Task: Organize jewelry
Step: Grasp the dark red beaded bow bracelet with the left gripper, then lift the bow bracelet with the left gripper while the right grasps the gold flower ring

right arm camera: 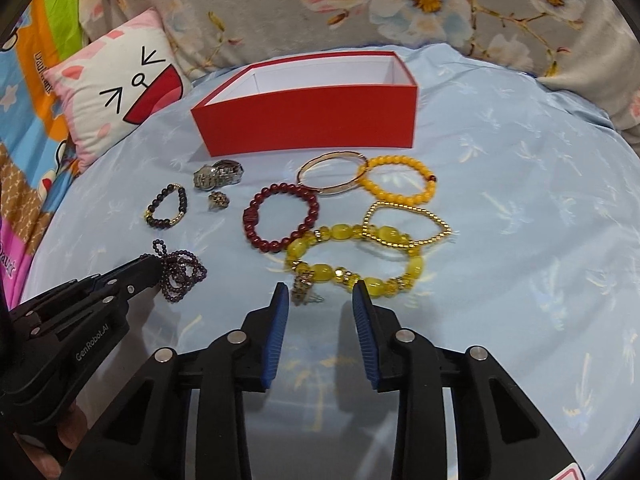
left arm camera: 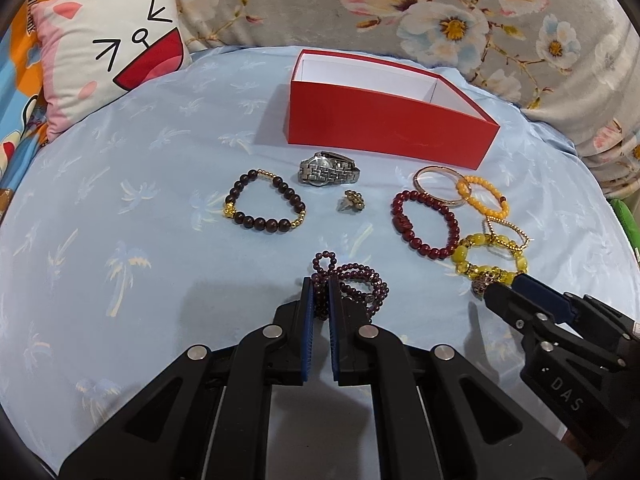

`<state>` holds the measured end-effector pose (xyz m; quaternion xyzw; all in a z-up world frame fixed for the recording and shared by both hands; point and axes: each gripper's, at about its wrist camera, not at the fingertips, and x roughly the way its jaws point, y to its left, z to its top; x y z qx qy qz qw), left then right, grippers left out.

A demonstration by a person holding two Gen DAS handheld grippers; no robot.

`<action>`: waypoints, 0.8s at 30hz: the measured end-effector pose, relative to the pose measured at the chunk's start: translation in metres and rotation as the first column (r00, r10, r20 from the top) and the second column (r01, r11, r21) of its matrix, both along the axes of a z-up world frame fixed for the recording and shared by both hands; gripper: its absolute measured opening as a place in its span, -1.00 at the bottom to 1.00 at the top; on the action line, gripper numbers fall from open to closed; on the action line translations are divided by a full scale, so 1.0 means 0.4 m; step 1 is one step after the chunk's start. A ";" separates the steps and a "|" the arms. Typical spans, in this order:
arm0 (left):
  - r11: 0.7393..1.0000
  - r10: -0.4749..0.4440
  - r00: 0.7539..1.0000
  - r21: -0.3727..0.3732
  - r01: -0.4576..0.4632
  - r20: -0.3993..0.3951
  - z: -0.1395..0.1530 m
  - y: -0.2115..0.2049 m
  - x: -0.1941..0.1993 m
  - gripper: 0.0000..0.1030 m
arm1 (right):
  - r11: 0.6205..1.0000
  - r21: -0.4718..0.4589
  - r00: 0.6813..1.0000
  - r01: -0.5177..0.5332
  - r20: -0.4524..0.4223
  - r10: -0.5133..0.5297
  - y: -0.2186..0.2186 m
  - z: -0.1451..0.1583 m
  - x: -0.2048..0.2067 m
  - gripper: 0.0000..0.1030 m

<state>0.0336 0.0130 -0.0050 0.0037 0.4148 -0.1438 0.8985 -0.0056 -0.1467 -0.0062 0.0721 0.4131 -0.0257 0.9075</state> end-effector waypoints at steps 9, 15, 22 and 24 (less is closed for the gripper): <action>1.000 -0.005 1.000 -0.002 0.005 0.006 -0.001 0.000 0.001 -0.87 | 1.000 -0.024 1.000 -0.016 -0.018 0.015 0.017 -0.016 0.031 -0.71; 1.000 -0.022 0.999 -0.021 0.022 0.025 0.043 0.002 -0.013 -0.87 | 1.000 -0.009 1.000 -0.015 0.004 0.015 0.007 0.017 0.009 -0.73; 0.995 -0.082 0.986 -0.050 0.091 0.146 0.225 -0.027 -0.002 -0.87 | 1.000 -0.024 0.993 -0.002 0.119 0.005 -0.044 0.174 0.001 -0.99; 0.993 -0.089 0.976 -0.052 0.102 0.197 0.284 -0.036 0.015 -0.87 | 0.999 -0.039 0.989 0.000 0.149 0.006 -0.057 0.213 0.017 -0.99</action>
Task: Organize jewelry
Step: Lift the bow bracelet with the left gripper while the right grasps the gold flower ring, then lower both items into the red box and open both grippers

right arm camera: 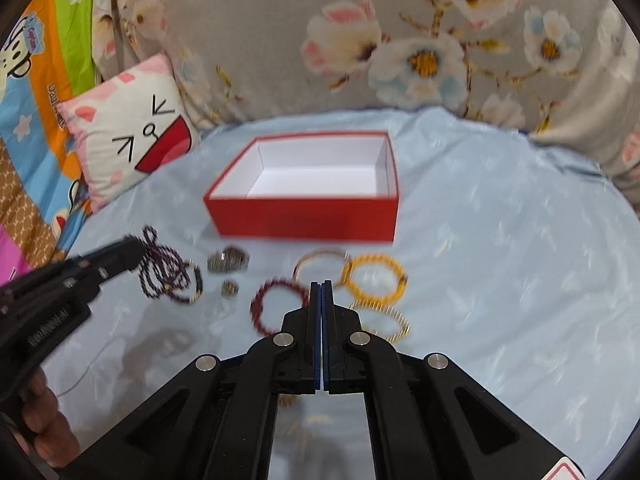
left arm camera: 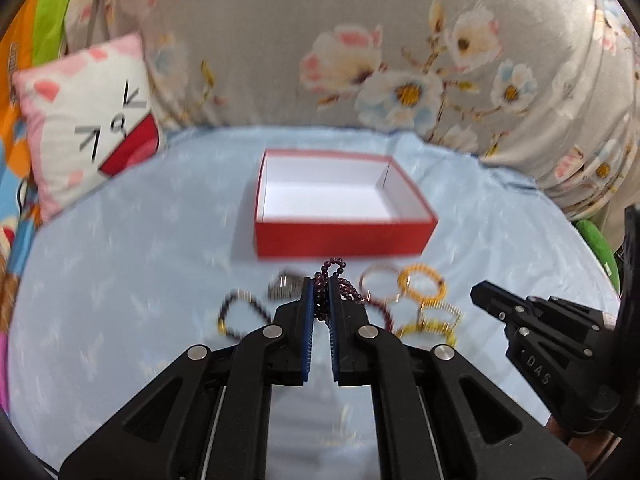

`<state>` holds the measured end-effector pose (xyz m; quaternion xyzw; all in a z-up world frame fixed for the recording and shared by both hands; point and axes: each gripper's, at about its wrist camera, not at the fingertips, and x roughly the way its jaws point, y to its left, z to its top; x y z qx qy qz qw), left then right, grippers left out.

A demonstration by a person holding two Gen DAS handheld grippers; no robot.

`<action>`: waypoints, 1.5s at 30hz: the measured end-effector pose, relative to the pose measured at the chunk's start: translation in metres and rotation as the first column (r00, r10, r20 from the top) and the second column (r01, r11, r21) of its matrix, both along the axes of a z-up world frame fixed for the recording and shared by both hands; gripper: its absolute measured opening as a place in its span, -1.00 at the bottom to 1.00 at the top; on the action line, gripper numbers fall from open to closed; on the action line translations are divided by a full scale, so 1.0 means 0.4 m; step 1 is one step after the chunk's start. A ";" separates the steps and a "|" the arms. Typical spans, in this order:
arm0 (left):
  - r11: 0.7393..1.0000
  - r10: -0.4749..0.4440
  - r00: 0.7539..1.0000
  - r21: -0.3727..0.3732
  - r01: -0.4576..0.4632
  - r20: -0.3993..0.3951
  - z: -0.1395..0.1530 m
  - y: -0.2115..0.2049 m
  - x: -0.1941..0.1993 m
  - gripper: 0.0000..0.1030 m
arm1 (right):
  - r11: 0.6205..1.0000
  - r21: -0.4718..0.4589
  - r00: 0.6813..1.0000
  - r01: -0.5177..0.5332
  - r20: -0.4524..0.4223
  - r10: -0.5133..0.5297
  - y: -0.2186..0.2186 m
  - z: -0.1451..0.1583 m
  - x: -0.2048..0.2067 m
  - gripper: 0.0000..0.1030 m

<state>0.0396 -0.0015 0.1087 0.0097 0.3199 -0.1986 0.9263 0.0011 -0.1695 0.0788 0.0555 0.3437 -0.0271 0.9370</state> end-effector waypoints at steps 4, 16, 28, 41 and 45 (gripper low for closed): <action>1.000 0.003 0.998 -0.009 -0.003 0.066 0.087 -0.015 0.054 -0.87 | 1.000 0.015 0.999 0.002 0.040 -0.002 -0.029 0.055 0.041 -0.99; 0.999 0.044 0.998 0.026 -0.045 0.035 0.053 -0.020 0.181 -0.87 | 0.996 0.076 0.999 -0.035 -0.032 0.038 -0.062 0.001 0.073 -0.59; 0.998 0.056 0.991 0.012 -0.055 -0.118 -0.091 0.025 0.066 -0.86 | 0.993 0.053 0.973 -0.107 -0.200 0.115 0.070 -0.205 -0.039 -0.24; 0.999 0.041 0.986 0.002 -0.042 -0.164 -0.111 0.027 0.057 -0.87 | 0.994 0.050 0.973 -0.099 -0.204 0.107 0.068 -0.206 -0.020 -0.69; 1.000 0.017 0.990 -0.010 -0.018 -0.138 -0.058 0.013 0.101 -0.87 | 0.995 0.028 0.988 -0.095 -0.122 0.097 0.036 -0.100 0.032 -0.69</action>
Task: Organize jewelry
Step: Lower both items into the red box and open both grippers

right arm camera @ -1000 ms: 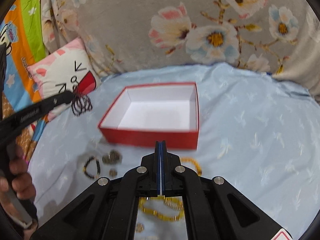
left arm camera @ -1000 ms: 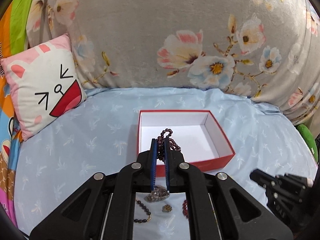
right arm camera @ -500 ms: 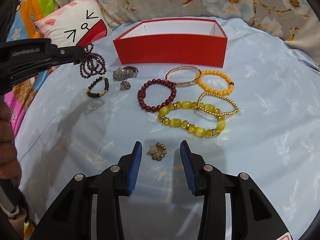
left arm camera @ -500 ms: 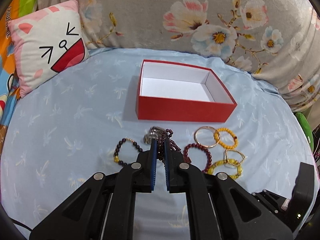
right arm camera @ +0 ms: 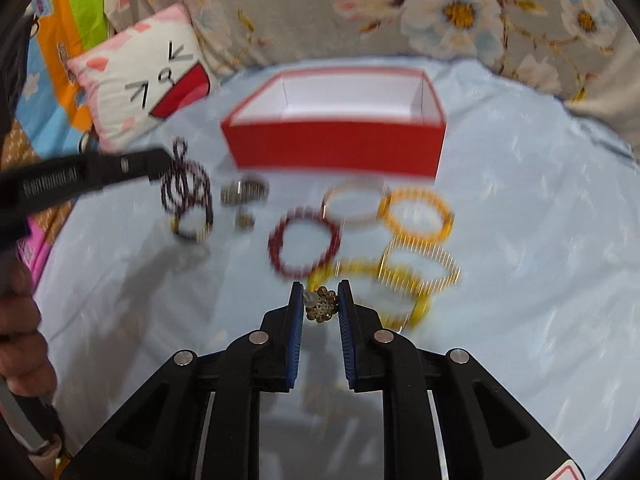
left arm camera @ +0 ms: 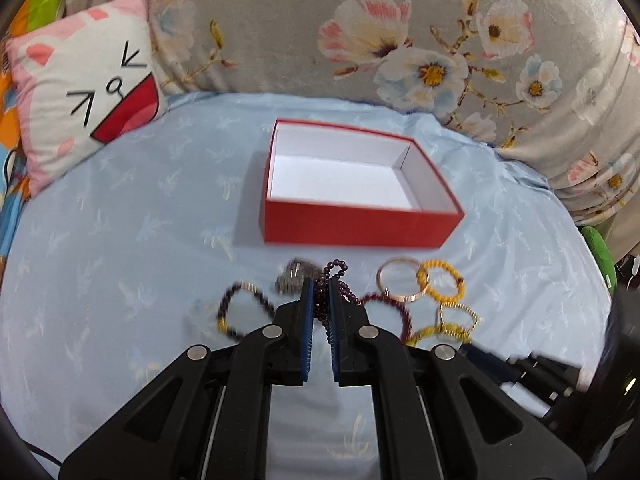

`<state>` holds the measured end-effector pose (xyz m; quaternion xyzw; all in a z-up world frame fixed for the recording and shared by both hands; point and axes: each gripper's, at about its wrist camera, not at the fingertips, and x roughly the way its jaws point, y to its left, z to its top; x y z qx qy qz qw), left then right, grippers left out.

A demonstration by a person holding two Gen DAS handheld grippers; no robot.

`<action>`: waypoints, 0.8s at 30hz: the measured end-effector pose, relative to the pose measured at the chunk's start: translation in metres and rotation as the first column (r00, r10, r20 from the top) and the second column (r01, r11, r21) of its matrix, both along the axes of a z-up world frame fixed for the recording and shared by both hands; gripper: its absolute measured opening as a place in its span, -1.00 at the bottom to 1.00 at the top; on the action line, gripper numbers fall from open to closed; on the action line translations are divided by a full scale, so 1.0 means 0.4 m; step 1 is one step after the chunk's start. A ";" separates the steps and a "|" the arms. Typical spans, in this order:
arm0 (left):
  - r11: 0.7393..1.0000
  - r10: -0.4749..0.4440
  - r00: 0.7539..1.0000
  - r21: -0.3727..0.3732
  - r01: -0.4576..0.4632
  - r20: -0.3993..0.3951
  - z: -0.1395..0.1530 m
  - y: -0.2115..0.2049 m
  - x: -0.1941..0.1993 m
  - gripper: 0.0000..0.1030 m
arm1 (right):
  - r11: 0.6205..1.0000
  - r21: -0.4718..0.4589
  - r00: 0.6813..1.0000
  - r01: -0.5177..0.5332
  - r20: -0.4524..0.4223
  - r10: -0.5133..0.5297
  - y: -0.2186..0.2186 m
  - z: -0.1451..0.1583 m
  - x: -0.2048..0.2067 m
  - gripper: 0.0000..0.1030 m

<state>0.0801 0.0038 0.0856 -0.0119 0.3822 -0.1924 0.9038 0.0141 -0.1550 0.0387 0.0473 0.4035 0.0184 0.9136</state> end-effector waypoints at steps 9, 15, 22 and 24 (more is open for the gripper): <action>0.999 -0.043 0.995 -0.016 0.045 0.092 0.115 -0.086 0.258 -0.86 | 0.999 -0.009 0.991 0.048 0.128 -0.047 -0.115 0.195 0.331 -0.69; 0.998 -0.060 0.998 0.006 0.060 0.029 0.052 -0.162 0.458 -0.87 | 0.998 0.007 0.998 0.061 0.033 -0.061 -0.165 0.134 0.554 -0.68; 0.997 -0.060 0.998 0.048 0.060 -0.015 -0.016 -0.211 0.558 -0.87 | 0.997 0.041 0.993 0.068 -0.104 -0.064 -0.207 0.040 0.690 -0.68; 0.998 -0.056 0.998 0.040 0.058 -0.030 -0.032 -0.210 0.574 -0.87 | 0.998 0.028 0.991 0.063 -0.121 -0.060 -0.206 0.026 0.708 -0.67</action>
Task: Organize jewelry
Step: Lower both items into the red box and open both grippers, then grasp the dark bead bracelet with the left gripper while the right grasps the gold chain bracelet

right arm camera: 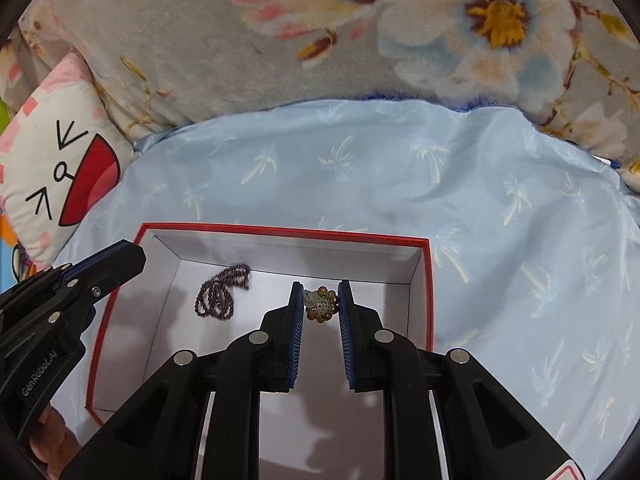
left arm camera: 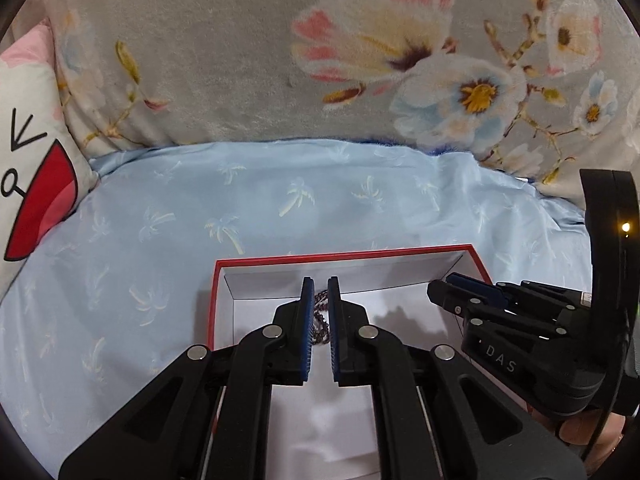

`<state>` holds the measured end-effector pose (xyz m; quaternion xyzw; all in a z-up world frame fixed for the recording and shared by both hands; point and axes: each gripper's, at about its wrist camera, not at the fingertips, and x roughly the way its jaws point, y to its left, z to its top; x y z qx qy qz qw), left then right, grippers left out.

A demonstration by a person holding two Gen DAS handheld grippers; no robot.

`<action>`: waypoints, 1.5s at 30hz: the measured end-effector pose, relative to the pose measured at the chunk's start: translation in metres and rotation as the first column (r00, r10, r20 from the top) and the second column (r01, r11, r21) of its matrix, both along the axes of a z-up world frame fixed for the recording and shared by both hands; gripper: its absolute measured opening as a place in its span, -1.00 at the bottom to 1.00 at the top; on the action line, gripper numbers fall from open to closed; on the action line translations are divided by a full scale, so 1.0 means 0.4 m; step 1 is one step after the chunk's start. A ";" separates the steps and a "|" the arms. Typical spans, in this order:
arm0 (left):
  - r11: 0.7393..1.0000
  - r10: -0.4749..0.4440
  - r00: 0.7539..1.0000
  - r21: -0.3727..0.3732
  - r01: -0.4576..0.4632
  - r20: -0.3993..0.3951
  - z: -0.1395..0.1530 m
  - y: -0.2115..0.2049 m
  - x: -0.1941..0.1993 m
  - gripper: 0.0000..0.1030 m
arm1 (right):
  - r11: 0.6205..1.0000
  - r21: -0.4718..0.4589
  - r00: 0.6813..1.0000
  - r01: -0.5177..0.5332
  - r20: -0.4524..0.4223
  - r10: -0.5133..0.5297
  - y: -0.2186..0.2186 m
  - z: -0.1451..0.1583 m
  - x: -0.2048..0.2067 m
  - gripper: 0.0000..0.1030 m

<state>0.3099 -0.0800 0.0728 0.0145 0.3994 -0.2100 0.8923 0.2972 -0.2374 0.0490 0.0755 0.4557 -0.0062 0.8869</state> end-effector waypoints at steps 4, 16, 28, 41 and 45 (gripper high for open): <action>1.000 0.018 1.000 0.004 -0.018 0.000 -0.015 0.010 0.008 -0.86 | 1.000 -0.018 1.000 -0.011 -0.006 0.011 0.006 -0.009 0.013 -0.40; 0.998 0.067 0.998 -0.022 -0.066 0.020 -0.002 0.059 -0.030 -0.52 | 1.000 -0.014 0.995 0.024 0.097 -0.022 -0.020 0.048 -0.067 -0.15; 0.994 0.101 0.993 -0.038 -0.099 0.056 0.047 0.144 -0.233 -0.21 | 0.999 -0.052 0.980 0.004 0.198 0.007 0.047 0.125 -0.352 -0.15; 0.992 0.126 0.991 -0.011 -0.127 -0.032 -0.070 0.225 -0.426 -0.21 | 0.999 -0.050 0.987 0.011 0.162 -0.003 0.095 0.051 -0.590 -0.15; 0.994 0.109 0.992 0.001 -0.109 -0.062 -0.116 0.212 -0.474 -0.21 | 0.999 -0.038 0.990 0.022 0.142 -0.016 0.101 0.017 -0.638 -0.15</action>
